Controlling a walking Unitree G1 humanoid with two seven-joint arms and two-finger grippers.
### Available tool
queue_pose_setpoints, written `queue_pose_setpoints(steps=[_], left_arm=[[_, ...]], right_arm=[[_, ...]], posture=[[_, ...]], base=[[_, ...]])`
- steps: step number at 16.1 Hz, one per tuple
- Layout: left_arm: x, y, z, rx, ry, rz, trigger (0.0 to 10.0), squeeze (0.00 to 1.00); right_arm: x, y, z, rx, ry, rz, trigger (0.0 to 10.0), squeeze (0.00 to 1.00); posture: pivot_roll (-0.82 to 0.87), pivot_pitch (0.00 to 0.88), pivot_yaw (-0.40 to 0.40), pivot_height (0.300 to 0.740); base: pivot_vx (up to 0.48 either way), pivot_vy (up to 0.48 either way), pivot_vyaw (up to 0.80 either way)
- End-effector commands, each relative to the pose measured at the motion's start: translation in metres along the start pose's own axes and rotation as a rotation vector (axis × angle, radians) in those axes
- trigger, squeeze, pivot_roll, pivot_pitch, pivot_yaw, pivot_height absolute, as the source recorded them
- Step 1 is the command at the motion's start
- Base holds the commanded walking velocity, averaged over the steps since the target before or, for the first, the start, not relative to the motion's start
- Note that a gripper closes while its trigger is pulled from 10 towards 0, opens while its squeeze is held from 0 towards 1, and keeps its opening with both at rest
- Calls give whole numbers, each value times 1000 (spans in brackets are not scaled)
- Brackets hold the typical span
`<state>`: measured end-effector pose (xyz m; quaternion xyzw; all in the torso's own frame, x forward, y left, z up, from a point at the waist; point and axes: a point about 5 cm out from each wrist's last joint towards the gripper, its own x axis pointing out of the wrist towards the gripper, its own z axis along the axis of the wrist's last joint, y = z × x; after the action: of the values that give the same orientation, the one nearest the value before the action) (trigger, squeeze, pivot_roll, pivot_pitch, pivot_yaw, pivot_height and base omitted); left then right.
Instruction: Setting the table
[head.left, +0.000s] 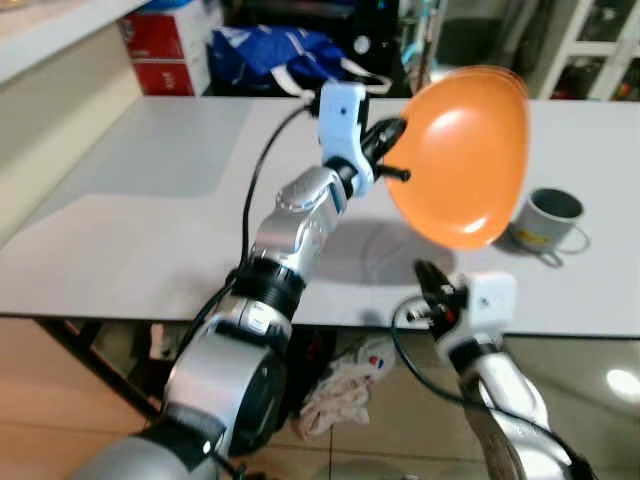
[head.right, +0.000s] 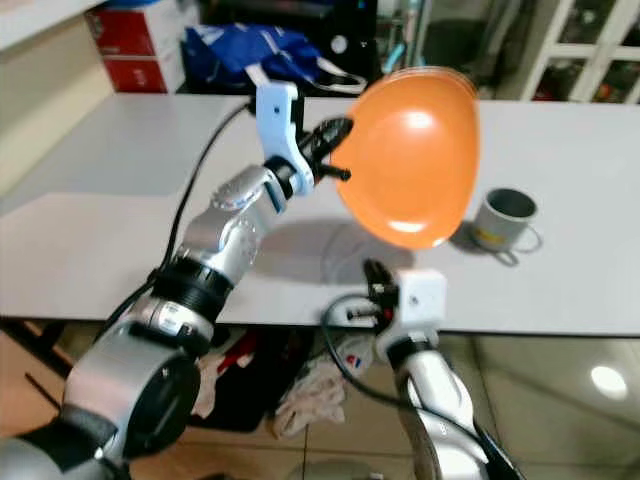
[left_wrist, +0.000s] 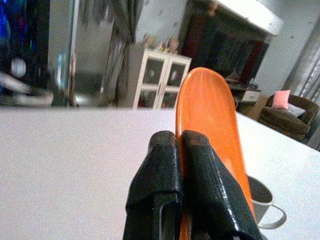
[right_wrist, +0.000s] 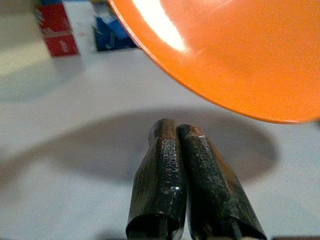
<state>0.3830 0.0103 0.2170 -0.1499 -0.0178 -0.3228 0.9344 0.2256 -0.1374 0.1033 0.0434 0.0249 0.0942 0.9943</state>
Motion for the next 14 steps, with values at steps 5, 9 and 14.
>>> queue_pose_setpoints(steps=[5,9,14], left_arm=[[15,-21,-18,-220,22,47,0,0],[14,-26,-39,-276,86,65,0,0],[12,-40,-58,-304,150,69,0,0]], right_arm=[[-56,-16,15,-29,23,-32,10000,0],[-103,-42,30,-46,87,-120,10000,0],[-113,-34,42,-37,122,-75,10000,0]], posture=[[-266,21,36,740],[-357,55,21,740],[-391,73,3,740]], base=[[0,0,0],[0,0,0],[0,0,0]])
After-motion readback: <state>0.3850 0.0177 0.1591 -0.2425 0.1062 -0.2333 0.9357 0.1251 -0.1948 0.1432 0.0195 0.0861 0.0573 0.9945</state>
